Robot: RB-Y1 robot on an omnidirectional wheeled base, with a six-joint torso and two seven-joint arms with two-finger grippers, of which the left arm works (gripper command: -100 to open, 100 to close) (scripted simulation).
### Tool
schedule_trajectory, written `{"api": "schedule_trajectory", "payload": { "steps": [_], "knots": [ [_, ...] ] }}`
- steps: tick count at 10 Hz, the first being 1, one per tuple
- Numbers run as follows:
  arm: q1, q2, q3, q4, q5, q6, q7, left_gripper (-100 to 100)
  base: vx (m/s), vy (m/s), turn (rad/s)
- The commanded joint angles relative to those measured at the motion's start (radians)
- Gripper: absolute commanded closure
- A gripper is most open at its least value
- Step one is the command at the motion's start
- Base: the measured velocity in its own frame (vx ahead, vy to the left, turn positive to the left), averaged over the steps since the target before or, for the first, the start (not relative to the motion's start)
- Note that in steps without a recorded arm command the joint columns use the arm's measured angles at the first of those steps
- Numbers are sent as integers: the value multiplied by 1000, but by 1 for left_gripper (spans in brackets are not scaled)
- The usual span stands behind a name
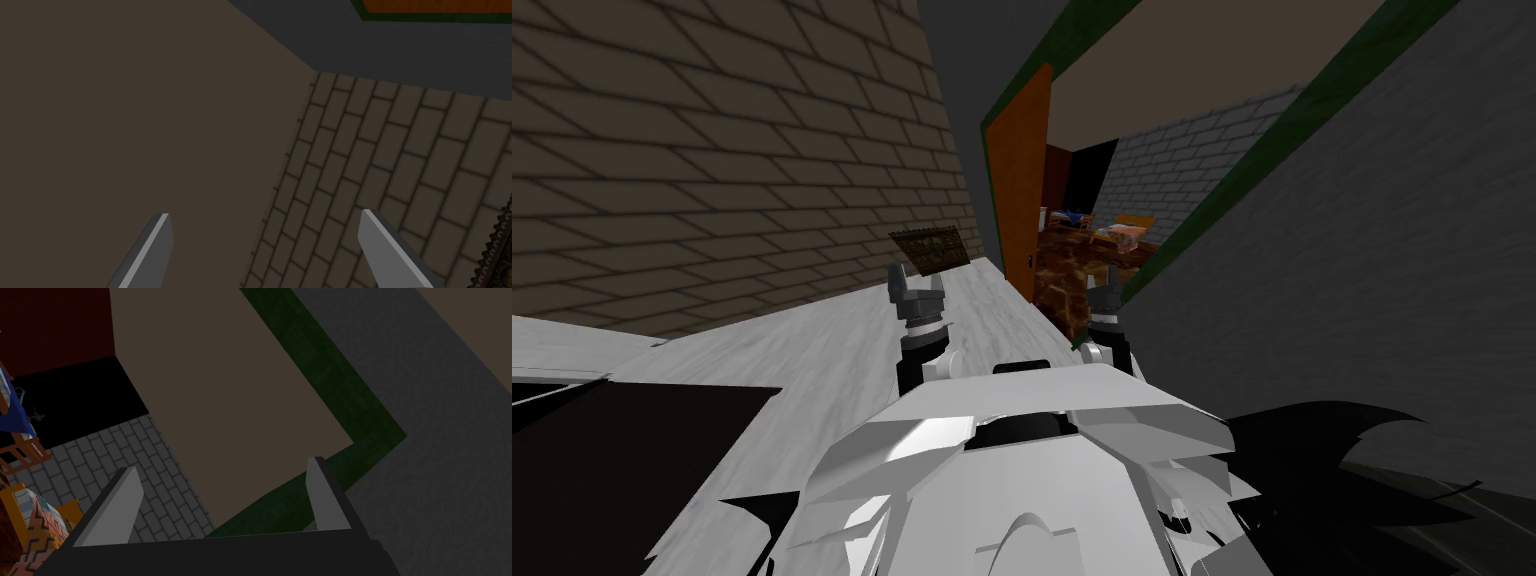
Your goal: Push the door open
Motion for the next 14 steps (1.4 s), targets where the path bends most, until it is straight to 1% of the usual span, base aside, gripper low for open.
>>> {"api": "schedule_trajectory", "payload": {
  "steps": [1, 4, 8, 9, 10, 11, 12, 13, 14],
  "knots": [
    [-10, 17, 1, 32, -2, -6, 2, -100, 102, -15, -147],
    [-25, 40, 3, 85, -5, -16, 5, -100, 126, 44, -136],
    [-57, 73, 8, 189, -11, -34, 11, -100, 143, 42, -163],
    [-61, 77, 8, 204, -12, -37, 11, -100, 134, 51, -166],
    [-70, 85, 9, 234, -14, -43, 13, -100, 121, 40, -191],
    [-75, 89, 10, 251, -15, -46, 14, -100, 146, 49, -142],
    [-86, 96, 11, 285, -17, -52, 16, -100, 138, 60, -155],
    [-91, 100, 12, 303, -18, -55, 17, -100, 115, 59, -163],
    [-101, 107, 13, 338, -20, -62, 19, -100, 128, 52, -213]
  ]
}}
